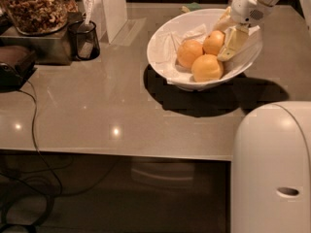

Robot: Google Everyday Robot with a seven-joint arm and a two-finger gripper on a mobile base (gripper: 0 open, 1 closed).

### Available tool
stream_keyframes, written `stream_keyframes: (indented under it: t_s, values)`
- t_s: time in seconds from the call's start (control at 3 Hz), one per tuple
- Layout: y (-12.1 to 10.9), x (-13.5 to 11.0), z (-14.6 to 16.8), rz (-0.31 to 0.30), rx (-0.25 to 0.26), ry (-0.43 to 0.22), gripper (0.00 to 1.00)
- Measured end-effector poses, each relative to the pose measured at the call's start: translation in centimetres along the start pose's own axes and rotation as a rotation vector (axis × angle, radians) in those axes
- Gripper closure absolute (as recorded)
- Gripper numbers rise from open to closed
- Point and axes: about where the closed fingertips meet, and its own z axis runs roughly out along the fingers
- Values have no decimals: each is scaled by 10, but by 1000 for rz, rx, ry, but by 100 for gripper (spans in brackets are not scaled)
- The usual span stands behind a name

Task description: Pick orange from white bowl

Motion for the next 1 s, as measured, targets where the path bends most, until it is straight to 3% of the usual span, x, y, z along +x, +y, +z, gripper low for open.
stream_keyframes:
  t_s: [0.67,1.0]
  values:
    - [-5,24,-4,8,13,60,30]
    - [-9,23,1,0,18,48,28]
